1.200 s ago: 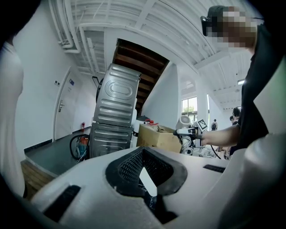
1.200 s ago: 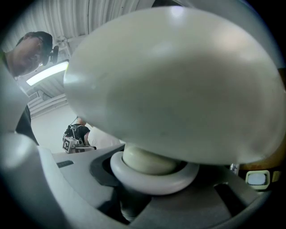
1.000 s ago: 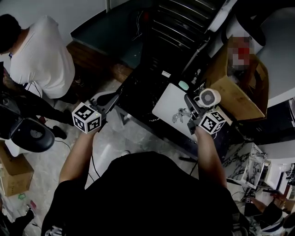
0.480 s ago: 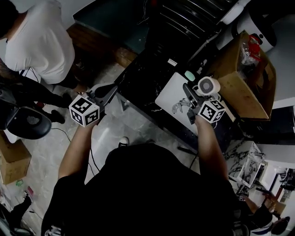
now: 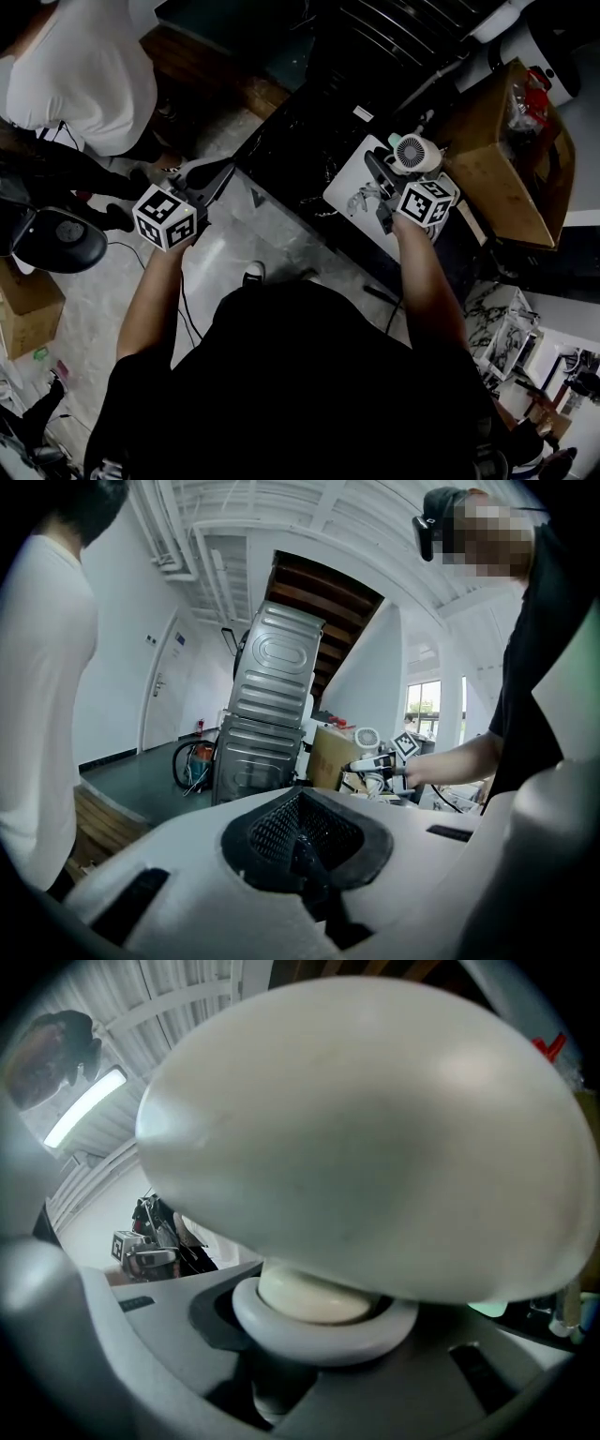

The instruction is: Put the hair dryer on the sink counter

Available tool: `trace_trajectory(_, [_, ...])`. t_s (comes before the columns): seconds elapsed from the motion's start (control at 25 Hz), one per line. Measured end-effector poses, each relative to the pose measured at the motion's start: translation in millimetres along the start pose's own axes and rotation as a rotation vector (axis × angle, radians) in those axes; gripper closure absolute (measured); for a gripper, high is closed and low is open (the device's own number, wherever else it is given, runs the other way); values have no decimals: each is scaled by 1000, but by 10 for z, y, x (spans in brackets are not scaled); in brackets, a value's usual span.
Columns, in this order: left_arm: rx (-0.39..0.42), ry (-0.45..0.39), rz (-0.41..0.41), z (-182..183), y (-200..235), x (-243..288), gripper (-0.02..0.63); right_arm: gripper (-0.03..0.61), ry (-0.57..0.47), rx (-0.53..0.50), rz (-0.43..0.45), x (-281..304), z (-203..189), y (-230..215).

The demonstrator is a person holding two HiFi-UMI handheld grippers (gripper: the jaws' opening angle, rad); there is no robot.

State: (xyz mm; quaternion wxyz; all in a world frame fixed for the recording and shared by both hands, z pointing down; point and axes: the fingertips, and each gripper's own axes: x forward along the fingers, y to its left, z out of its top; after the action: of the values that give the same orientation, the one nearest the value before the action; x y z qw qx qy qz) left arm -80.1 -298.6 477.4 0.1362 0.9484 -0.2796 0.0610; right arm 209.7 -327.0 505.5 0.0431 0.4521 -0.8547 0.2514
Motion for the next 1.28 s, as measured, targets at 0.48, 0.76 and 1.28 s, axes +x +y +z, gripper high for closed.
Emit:
trace_trajectory(0.48, [-44,24,42,-140,243,-87,600,428,160,-5,-17,552,-381,-142])
trace_trajectory(0.76, [-49,28,53,-179,267,-117,600,428,249,17,-60,800,-620,-315])
trace_trajectory(1.28, [-81,57,71,-327,304,-238,600,428,415,87,-125,1137,-1068,-603])
